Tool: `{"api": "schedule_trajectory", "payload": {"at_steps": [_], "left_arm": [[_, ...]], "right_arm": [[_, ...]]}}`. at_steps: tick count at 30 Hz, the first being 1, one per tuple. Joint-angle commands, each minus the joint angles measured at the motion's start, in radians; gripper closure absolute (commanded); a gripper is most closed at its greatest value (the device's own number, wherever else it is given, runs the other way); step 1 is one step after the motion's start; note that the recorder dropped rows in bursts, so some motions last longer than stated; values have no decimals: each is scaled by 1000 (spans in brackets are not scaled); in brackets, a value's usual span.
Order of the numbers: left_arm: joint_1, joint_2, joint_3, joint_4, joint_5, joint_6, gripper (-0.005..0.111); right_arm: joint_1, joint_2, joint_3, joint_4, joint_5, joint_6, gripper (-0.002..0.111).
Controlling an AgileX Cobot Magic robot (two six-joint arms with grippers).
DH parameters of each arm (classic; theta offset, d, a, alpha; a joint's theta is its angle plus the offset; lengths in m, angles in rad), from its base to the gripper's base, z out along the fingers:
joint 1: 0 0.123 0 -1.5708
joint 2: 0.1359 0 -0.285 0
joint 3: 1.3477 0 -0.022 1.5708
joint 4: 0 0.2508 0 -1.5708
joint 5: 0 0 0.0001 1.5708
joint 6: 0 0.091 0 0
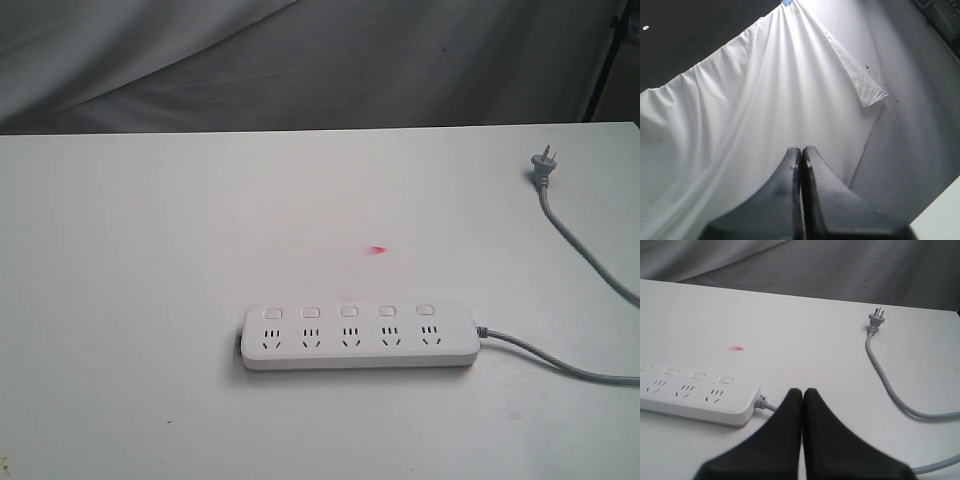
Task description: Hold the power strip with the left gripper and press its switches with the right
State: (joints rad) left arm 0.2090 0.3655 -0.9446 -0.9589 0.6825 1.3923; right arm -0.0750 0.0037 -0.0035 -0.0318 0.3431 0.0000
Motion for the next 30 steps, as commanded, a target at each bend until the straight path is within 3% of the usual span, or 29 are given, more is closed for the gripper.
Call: {"api": "schedule_trajectory", "payload": {"at_steps": [1, 15, 22, 30], "left_arm": [[3, -35, -4, -5, -5, 0, 107], [3, -57, -4, -3, -5, 0, 107], [3, -227, -2, 0, -5, 0, 107], [3, -283, -2, 0, -5, 0, 107]], "right_arm": [[-4, -4, 3, 3, -1, 0, 108], [-4, -4, 3, 3, -1, 0, 108], [-4, -4, 3, 3, -1, 0, 108], [-4, -4, 3, 3, -1, 0, 108]]}}
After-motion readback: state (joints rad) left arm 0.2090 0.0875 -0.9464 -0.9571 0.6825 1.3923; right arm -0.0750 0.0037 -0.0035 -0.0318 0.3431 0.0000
